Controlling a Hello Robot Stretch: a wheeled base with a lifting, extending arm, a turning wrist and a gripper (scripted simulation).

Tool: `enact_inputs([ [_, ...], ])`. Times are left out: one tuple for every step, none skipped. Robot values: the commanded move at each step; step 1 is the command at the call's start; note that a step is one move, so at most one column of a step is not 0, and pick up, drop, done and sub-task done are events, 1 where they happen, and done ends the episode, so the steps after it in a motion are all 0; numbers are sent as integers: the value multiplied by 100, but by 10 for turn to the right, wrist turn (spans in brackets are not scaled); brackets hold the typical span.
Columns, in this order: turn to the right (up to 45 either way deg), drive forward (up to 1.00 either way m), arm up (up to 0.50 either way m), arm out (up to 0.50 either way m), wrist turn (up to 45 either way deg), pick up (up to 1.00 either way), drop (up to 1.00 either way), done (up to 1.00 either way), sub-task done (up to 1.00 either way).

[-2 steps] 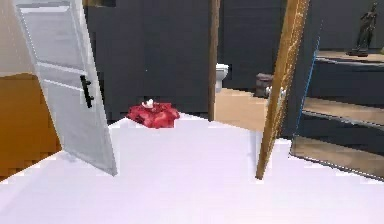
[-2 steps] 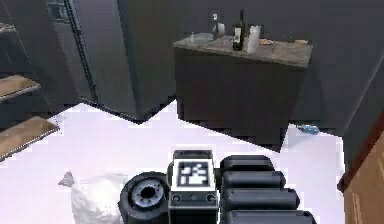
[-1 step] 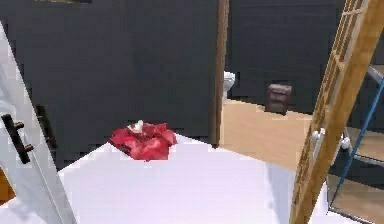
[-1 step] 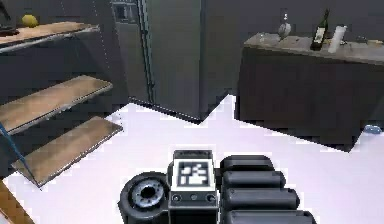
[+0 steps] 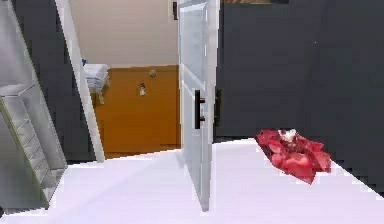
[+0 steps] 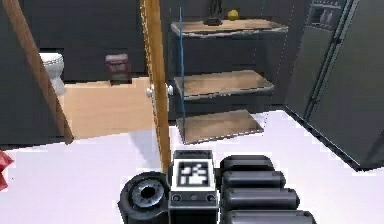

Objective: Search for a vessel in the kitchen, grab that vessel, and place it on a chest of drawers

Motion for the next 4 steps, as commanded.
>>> enact_inputs([
  [-120, 0, 0, 0, 0, 0, 0, 0, 0],
  [0, 100, 0, 0, 0, 0, 0, 0, 0],
  [-30, 0, 0, 0, 0, 0, 0, 0, 0],
  [0, 100, 0, 0, 0, 0, 0, 0, 0],
])
